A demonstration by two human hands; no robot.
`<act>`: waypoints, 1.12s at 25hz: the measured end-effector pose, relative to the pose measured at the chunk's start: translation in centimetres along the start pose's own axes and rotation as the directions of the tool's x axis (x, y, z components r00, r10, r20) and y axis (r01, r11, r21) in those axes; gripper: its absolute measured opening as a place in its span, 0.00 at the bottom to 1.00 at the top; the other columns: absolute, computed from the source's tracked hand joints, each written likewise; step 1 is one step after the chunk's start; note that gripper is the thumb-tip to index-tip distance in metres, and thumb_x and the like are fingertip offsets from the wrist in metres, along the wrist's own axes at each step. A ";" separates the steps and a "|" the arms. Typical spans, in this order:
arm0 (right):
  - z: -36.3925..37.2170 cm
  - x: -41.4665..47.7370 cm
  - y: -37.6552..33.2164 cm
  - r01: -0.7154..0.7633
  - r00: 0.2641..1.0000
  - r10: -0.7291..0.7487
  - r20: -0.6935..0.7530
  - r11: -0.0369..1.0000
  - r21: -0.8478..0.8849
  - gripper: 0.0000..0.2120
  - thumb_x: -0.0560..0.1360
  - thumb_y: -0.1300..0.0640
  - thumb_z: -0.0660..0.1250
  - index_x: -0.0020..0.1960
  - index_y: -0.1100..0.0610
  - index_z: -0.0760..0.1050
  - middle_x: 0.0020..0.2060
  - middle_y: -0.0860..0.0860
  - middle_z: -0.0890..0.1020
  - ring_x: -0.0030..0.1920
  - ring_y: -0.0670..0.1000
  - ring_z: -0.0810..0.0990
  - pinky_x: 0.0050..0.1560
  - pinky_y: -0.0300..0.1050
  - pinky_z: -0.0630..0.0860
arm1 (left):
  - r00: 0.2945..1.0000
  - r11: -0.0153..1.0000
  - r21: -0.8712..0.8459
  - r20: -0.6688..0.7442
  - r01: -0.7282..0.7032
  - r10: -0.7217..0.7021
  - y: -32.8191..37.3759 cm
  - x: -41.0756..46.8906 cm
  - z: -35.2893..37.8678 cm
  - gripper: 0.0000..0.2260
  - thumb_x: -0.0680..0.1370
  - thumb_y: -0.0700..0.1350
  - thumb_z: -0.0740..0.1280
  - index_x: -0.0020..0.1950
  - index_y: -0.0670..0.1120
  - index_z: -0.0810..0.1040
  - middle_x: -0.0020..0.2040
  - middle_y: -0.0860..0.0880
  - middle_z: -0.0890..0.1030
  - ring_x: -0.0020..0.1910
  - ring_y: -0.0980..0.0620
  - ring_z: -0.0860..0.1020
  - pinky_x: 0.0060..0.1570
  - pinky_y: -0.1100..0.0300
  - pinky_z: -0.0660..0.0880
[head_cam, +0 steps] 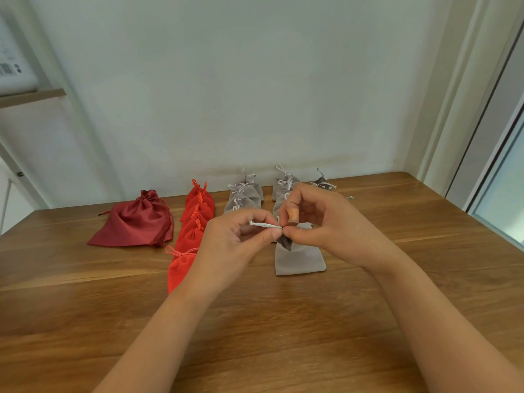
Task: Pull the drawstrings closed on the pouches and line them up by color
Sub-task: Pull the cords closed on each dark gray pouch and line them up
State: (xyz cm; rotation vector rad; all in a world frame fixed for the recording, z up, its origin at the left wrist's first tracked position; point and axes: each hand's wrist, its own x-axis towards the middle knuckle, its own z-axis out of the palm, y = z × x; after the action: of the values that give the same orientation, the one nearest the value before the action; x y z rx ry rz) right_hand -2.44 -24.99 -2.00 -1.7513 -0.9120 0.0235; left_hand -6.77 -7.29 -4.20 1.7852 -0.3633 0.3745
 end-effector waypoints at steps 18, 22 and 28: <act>0.6 0.1 -0.4 -0.041 0.999 0.037 0.024 0.983 0.179 0.16 0.71 0.75 0.65 0.40 0.58 0.63 0.39 0.56 0.77 0.40 0.50 0.74 0.41 0.40 0.74 | 0.991 0.972 -0.192 0.034 0.133 -0.129 0.5 0.2 0.4 0.09 0.75 0.29 0.64 0.42 0.41 0.78 0.35 0.50 0.83 0.37 0.53 0.83 0.39 0.62 0.80; 0.7 0.0 -0.5 -0.039 0.999 0.041 -0.010 0.987 0.156 0.15 0.70 0.75 0.65 0.39 0.59 0.63 0.39 0.59 0.77 0.38 0.48 0.75 0.35 0.35 0.73 | 0.992 0.973 -0.194 0.016 0.125 -0.124 0.0 0.4 0.2 0.08 0.72 0.32 0.70 0.40 0.44 0.81 0.34 0.49 0.83 0.37 0.51 0.81 0.41 0.58 0.79; 0.8 -0.1 -0.6 -0.029 0.999 0.028 0.021 0.996 0.079 0.14 0.70 0.73 0.66 0.39 0.61 0.62 0.40 0.62 0.77 0.39 0.47 0.77 0.40 0.39 0.75 | 0.998 0.998 -0.029 0.045 0.048 -0.047 -0.2 0.5 -0.2 0.08 0.68 0.38 0.67 0.34 0.51 0.80 0.31 0.54 0.78 0.31 0.57 0.74 0.32 0.64 0.70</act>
State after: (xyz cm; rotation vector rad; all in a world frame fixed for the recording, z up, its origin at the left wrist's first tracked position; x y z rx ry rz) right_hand -3.16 -24.29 -1.89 -1.6927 -0.8888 0.0950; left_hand -6.26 -7.05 -4.09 1.7714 -0.3558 0.2946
